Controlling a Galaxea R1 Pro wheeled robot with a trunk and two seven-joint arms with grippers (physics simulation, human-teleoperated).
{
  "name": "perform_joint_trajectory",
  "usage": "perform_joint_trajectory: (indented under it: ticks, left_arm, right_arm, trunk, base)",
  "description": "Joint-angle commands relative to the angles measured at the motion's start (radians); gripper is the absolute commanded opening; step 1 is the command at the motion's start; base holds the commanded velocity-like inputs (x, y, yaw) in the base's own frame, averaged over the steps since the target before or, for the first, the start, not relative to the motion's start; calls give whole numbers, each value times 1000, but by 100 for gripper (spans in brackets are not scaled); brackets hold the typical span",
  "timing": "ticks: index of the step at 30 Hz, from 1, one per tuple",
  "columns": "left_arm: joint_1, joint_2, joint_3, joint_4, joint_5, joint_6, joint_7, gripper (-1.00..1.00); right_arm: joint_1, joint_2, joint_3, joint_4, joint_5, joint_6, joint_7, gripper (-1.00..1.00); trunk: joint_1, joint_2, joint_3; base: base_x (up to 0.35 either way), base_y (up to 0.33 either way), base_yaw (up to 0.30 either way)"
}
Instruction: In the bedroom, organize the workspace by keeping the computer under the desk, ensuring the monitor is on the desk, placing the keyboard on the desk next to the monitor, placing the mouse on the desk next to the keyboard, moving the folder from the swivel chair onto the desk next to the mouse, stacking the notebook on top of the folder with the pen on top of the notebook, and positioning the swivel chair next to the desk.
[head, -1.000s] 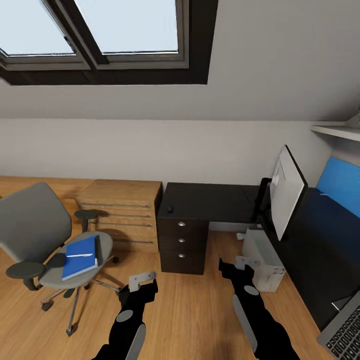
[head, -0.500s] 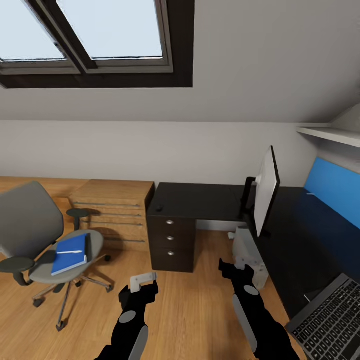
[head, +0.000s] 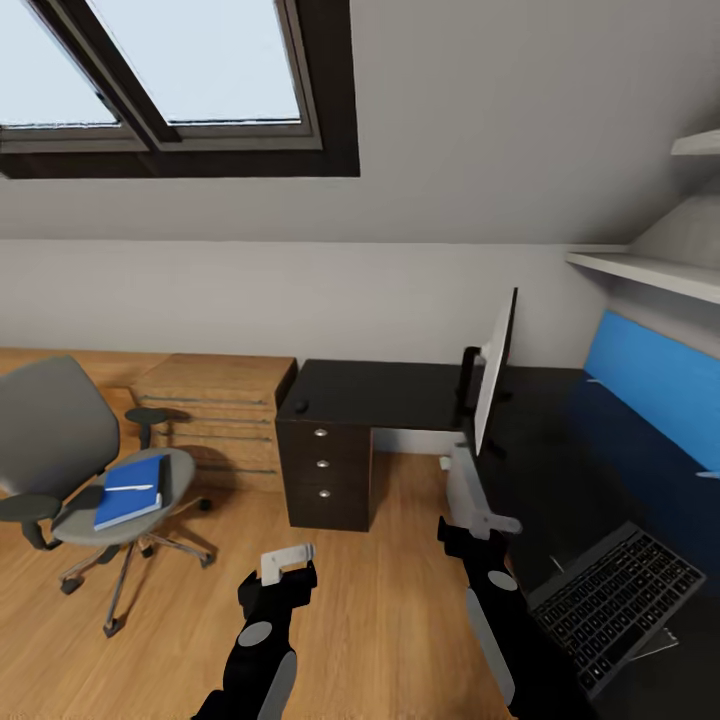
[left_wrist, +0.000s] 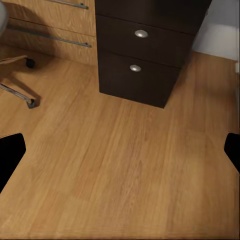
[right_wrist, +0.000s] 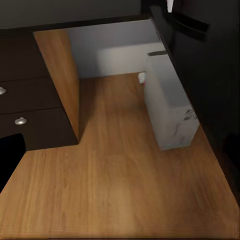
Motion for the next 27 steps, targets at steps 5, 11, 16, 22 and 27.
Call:
perform_joint_trajectory:
  ticks: [5,11,16,22,27]
  left_arm:
    - [-1,0,-2,-1,9,4,8,100]
    - [0,0,-1,-1,9,4,8,100]
    - [-1,0,-1,-1,10,4,8,100]
    - [0,1,-1,-1,10,4,8,100]
    - [-1,2,-1,-1,10,4,8,100]
  right_arm:
    - [-1,-1,3,-1,-10,3,-8,100]
    - [-1,-1,3,-2,-11,4,-8,100]
    - [-1,-2,2,-3,-12,4,-8,100]
    - [-1,-3,2,-3,-12,4,-8,100]
    - [-1,-4,1,-3,-12,3,-8,100]
  trunk:
    - [0,-1,-2]
    - [0,-1,-2]
    - [0,-1,-2]
    - [0,-1,-2]
    - [0,-1,-2]
  base:
    - [-321,-56,0]
    - [-302,-141,-4]
    - [-169,-278,-149]
    - [-84,-315,-240]
    - [-16,-339,-191]
